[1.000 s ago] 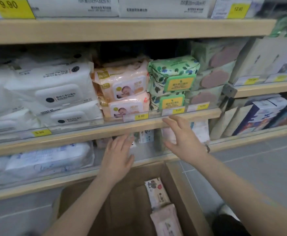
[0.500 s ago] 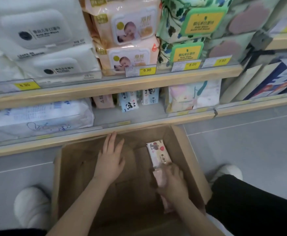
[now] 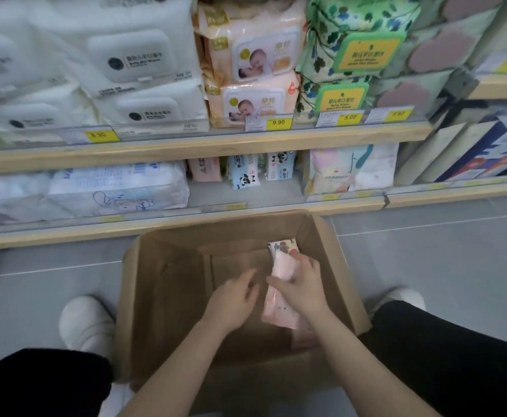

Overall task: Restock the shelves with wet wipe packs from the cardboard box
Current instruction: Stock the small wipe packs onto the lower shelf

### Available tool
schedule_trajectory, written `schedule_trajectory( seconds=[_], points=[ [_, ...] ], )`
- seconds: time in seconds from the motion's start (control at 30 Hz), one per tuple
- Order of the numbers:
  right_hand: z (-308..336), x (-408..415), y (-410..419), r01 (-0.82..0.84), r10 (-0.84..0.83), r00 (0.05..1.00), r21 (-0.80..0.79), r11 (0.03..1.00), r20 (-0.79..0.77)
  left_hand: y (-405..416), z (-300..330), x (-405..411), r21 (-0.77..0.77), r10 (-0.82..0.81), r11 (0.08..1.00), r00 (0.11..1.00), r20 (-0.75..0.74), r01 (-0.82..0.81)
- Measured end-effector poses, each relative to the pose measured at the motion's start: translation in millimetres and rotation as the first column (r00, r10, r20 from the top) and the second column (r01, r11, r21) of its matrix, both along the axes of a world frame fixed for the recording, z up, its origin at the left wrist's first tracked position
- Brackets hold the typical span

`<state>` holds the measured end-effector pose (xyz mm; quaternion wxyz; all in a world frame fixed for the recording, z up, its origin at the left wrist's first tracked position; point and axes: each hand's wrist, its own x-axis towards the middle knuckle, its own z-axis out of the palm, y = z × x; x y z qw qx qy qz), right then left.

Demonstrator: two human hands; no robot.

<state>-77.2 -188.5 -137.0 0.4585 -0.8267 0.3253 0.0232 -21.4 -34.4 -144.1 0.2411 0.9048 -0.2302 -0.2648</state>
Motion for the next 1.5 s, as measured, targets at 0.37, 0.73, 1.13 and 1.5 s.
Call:
schedule_trajectory(
  seconds=[0.37, 0.73, 1.13, 1.5],
  points=[
    [3, -5, 4, -0.096, 0.096, 0.995, 0.141, 0.985, 0.003, 21, 11, -14, -0.284, 0.305, 0.849, 0.852, -0.425, -0.445],
    [-71, -25, -17, -0.318, 0.193, 0.863, -0.205, 0.926, -0.466, 35, -41, -13, -0.224, 0.385, 0.798, 0.759, -0.525, -0.560],
    [-33, 4, -5, -0.173, 0.136, 0.952, -0.116, 0.978, -0.274, 50, -25, 14, -0.290, 0.449, 0.733, 0.757, -0.474, -0.616],
    [58, 134, 42, -0.123, 0.197, 0.945, -0.274, 0.954, 0.261, 107, 28, 96, -0.452, 0.633, 0.633, 0.756, -0.165, -0.629]
  ],
)
